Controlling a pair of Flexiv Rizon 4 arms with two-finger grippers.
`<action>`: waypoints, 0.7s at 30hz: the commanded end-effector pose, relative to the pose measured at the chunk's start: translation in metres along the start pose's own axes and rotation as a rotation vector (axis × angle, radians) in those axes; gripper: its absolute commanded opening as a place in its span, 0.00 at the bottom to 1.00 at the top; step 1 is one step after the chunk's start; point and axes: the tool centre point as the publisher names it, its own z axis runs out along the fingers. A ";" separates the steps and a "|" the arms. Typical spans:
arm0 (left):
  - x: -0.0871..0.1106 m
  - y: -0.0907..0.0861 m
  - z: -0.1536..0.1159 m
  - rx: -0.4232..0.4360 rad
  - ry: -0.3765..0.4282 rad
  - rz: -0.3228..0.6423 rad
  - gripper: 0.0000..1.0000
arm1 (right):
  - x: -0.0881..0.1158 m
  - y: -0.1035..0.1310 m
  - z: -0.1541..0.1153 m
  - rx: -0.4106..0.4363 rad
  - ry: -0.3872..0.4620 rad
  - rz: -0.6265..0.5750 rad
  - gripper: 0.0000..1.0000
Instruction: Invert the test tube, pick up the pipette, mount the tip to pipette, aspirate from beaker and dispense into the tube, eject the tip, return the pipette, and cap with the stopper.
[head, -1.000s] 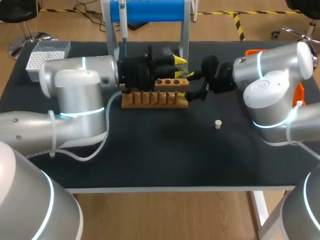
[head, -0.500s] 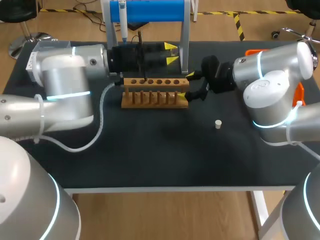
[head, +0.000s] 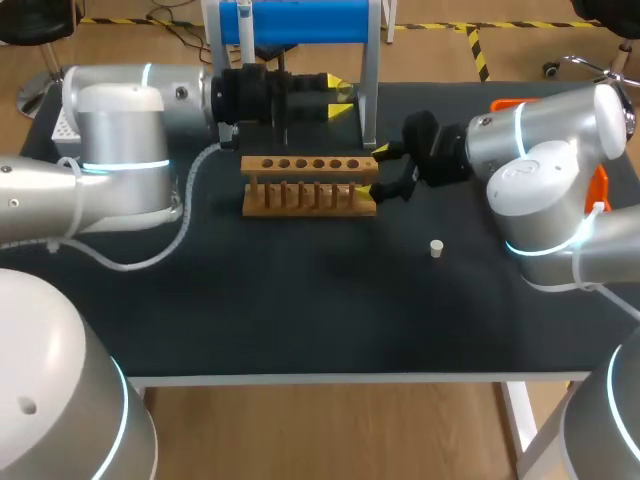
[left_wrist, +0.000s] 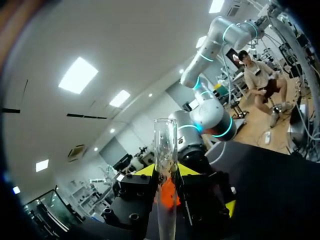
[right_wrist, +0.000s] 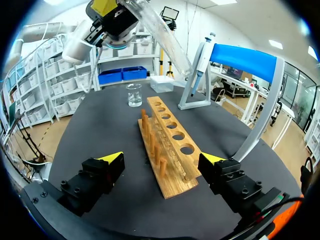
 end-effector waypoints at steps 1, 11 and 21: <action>-0.002 0.001 -0.001 0.003 0.010 -0.001 0.00 | 0.000 -0.001 -0.001 -0.002 0.001 -0.001 1.00; -0.017 0.007 -0.014 0.134 -0.140 -0.461 0.00 | 0.000 -0.001 -0.001 -0.002 0.001 -0.001 1.00; -0.024 0.023 -0.024 0.165 -0.149 -0.686 0.00 | 0.000 -0.001 -0.001 -0.002 0.001 -0.001 1.00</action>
